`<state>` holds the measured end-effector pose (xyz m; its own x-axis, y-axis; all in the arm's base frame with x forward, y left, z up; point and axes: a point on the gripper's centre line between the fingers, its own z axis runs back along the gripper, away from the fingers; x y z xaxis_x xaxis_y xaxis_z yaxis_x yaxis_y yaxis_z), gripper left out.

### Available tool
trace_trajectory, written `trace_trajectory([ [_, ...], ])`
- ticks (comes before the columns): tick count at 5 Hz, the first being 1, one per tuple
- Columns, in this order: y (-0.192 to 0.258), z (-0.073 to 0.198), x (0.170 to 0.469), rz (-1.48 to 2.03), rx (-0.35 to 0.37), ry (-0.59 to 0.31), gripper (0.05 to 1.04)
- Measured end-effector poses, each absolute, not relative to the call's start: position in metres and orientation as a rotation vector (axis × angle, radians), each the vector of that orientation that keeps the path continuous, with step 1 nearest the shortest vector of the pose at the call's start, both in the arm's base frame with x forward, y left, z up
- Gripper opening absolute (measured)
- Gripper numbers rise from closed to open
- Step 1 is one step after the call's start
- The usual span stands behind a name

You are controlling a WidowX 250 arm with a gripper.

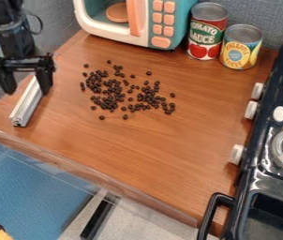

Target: Sweep into pile

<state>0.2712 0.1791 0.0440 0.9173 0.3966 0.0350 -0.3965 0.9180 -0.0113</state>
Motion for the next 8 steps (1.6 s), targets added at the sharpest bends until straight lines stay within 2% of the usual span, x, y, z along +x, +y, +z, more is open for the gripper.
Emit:
trace_trajectory([
  [4, 0.179, 0.019, 0.271, 0.424, 0.016, -0.027, 1.001],
  [5, 0.179, 0.012, 0.276, 0.43, 0.024, -0.013, 0.952],
  [7, 0.183, 0.009, 0.29, 0.469, 0.022, 0.012, 0.396],
  [8, 0.179, 0.01, 0.291, 0.47, -0.004, 0.017, 0.383],
])
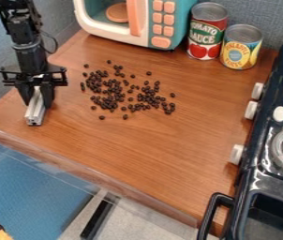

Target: Sweep into pile

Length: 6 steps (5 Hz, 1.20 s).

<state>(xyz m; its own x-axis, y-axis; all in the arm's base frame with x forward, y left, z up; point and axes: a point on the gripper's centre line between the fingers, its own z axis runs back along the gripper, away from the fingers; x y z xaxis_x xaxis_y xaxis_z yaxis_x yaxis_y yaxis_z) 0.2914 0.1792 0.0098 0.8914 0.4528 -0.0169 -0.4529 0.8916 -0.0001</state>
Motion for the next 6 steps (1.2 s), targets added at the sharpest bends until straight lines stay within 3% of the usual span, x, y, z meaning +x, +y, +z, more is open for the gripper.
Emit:
trace_trajectory([
  [2, 0.168, 0.023, 0.292, 0.479, -0.085, 0.062, 0.383],
  [4, 0.175, 0.033, 0.305, 0.5, -0.028, 0.03, 0.383],
  [6, 0.174, 0.011, 0.313, 0.492, 0.045, 0.032, 0.383],
])
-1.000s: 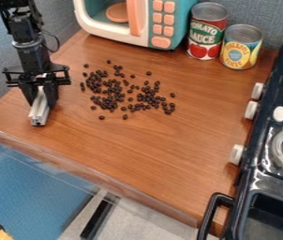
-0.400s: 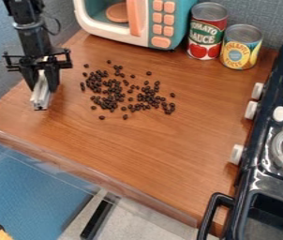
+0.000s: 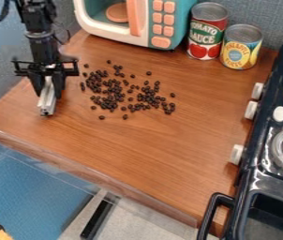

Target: Sweep into pile

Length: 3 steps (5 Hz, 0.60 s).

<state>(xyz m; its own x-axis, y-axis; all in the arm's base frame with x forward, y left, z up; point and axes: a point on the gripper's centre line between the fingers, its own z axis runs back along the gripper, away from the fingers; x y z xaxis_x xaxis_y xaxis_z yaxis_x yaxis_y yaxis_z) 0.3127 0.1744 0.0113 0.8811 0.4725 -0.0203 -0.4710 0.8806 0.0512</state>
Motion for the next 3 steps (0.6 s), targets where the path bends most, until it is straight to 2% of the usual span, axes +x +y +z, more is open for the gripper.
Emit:
trace_trajectory([
  [3, 0.163, 0.008, 0.314, 0.49, 0.031, 0.047, 0.383],
])
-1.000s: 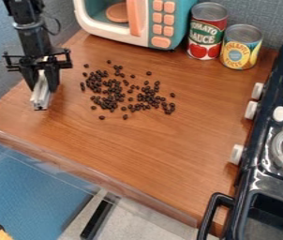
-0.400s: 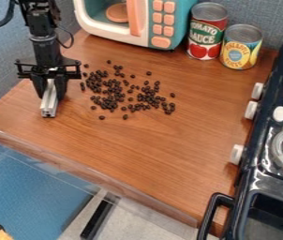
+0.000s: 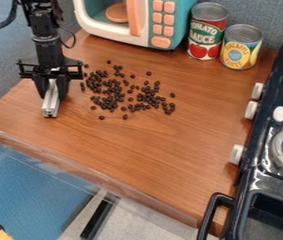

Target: Sweep into pile

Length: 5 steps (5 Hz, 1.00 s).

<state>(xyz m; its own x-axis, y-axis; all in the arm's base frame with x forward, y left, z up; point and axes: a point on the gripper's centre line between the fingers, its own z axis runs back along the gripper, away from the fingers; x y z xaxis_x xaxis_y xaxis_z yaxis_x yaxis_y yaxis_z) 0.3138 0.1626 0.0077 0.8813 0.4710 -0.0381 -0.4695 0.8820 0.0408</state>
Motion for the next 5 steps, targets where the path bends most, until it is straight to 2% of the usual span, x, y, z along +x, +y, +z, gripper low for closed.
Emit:
trace_trajectory([
  [3, 0.129, 0.007, 0.331, 0.479, 0.013, 0.053, 0.383],
  [5, 0.111, 0.004, 0.34, 0.441, 0.028, 0.038, 0.383],
])
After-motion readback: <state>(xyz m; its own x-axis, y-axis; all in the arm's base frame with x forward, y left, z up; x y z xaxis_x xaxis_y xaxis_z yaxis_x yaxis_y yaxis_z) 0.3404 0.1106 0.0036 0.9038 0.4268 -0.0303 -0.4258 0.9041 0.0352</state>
